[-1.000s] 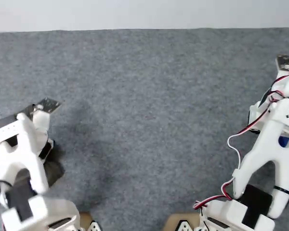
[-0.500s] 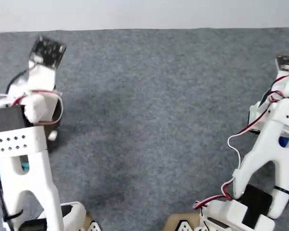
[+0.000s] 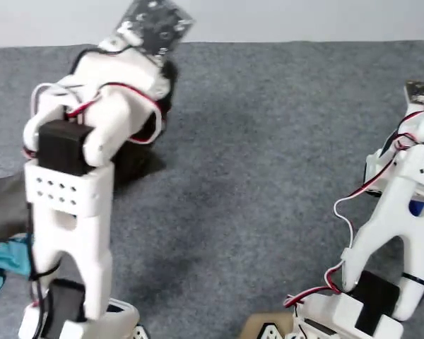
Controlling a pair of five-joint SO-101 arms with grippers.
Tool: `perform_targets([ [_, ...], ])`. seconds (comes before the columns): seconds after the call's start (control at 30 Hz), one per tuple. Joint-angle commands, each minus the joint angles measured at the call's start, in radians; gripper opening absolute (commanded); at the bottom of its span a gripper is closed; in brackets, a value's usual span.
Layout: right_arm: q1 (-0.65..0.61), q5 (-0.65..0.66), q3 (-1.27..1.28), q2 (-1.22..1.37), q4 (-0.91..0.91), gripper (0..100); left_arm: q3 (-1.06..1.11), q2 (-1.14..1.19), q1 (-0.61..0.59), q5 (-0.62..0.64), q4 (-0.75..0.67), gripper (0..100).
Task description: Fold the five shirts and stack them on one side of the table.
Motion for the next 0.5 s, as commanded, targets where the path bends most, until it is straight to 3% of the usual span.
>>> perform_targets([
  [0.0, -0.008, 0.008, -0.003, -0.05, 0.042, 0.9, -0.162, 0.043, 0.118, 0.035, 0.003, 1],
  [0.17, -0.008, 0.008, 0.031, -0.05, 0.042, 0.9, -0.225, 0.143, 0.21, 0.044, 0.008, 1],
  [0.47, -0.01, 0.006, 0.123, -0.05, 0.041, 0.9, -0.231, 0.333, 0.15, 0.143, 0.005, 1],
])
